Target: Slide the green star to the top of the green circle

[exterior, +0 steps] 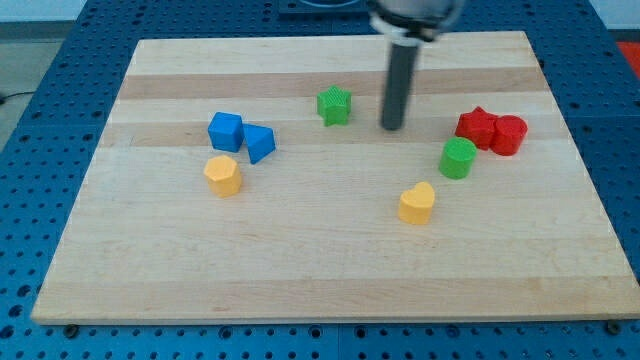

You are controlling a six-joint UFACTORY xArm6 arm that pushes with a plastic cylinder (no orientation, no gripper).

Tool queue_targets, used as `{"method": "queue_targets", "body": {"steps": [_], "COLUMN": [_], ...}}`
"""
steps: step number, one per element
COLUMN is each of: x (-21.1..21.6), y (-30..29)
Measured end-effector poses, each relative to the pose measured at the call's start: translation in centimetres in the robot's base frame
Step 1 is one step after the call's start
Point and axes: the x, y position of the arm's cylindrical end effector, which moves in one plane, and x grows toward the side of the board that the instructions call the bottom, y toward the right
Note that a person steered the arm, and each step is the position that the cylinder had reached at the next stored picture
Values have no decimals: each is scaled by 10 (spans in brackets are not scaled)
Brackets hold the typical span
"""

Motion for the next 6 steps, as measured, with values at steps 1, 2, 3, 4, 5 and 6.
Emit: {"method": "queue_targets", "body": {"steps": [1, 2, 3, 4, 5, 6], "x": [-16, -56, -78, -31, -27, -17], "y": [9, -10, -79, -90, -34, 5]}}
